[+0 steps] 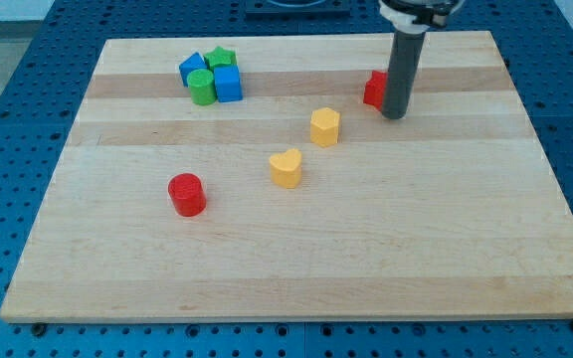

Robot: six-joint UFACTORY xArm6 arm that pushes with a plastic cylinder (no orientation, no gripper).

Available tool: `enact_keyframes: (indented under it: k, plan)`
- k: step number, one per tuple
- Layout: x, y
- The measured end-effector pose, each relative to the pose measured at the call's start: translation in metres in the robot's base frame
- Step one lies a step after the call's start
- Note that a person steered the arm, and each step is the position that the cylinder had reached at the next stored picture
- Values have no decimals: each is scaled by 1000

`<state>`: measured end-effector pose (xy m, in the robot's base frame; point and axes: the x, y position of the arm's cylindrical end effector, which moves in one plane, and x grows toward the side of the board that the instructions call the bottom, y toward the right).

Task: Slightly push the red star towards top right

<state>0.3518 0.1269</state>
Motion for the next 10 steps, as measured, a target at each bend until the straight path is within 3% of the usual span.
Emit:
enact_keyframes:
  k: [1,2,3,5,6,7,8,9,10]
  plan:
    - [-20,0]
    - [2,17]
    - [9,-13]
    - [-31,-53]
    - [-33,-108]
    - [-41,-45]
    - [-41,-24]
    - [-42,-121]
    - [-26,-175]
